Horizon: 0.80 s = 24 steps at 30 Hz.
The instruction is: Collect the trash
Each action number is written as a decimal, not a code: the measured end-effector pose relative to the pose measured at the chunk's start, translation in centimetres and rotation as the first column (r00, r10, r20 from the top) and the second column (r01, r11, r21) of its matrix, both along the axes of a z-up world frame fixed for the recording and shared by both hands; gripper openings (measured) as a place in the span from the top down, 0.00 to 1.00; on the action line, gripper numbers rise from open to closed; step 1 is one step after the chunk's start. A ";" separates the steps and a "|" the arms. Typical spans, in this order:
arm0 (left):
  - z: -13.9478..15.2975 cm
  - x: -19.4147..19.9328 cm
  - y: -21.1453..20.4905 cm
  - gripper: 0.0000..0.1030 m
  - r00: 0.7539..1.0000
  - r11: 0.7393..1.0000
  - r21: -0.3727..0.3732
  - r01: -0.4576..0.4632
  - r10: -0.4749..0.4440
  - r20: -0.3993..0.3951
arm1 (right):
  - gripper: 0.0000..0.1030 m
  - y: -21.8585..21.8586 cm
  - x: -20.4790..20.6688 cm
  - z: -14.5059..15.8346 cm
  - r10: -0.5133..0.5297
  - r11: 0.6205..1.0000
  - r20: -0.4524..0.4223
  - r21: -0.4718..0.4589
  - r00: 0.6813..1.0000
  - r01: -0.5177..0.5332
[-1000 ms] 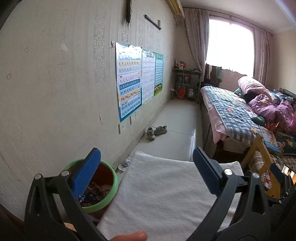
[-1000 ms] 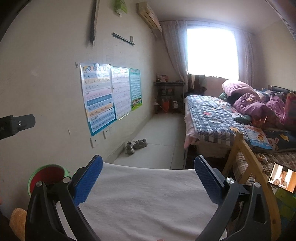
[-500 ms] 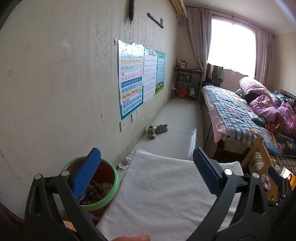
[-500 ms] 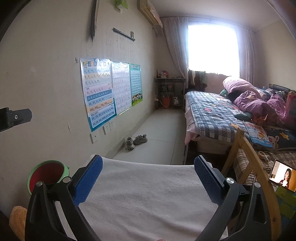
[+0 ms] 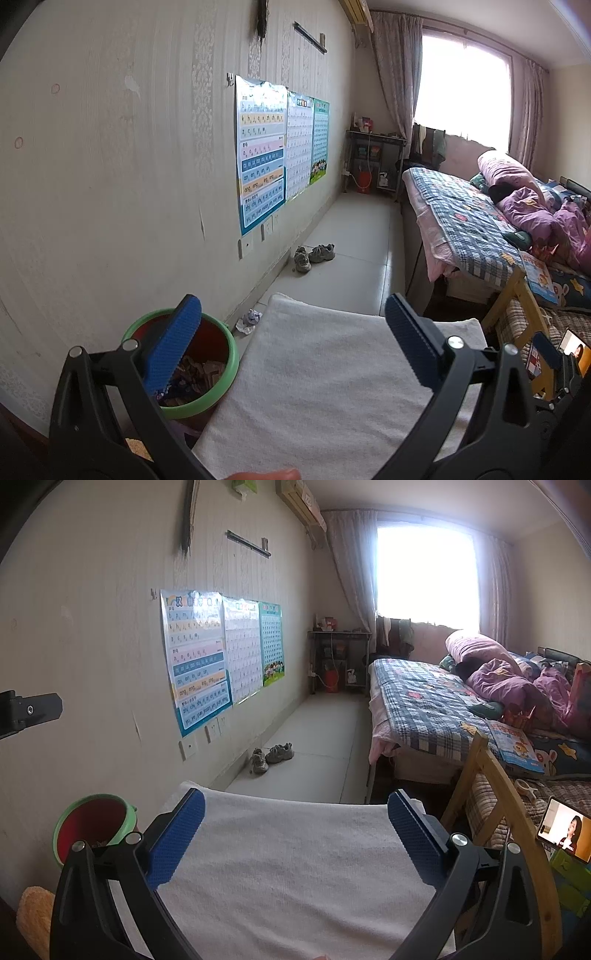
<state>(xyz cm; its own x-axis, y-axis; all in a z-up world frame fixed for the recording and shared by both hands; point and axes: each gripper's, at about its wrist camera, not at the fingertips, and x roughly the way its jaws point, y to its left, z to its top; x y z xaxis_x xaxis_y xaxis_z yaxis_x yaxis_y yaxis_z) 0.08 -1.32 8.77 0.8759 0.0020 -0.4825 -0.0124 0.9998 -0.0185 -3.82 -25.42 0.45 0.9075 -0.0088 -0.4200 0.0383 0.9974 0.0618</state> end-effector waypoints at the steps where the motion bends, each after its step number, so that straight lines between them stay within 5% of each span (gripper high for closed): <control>1: 0.0 0.0 0.0 0.05 1.000 1.000 0.000 0.000 0.000 0.000 | 0.07 0.0 0.1 -0.1 0.001 1.000 -0.002 -0.001 1.000 -0.001; 24: -0.4 -0.1 0.4 0.05 1.000 1.000 -0.006 -0.007 0.007 -0.008 | 0.07 -0.6 0.2 -1.2 0.023 1.000 -0.045 -0.010 0.999 -0.023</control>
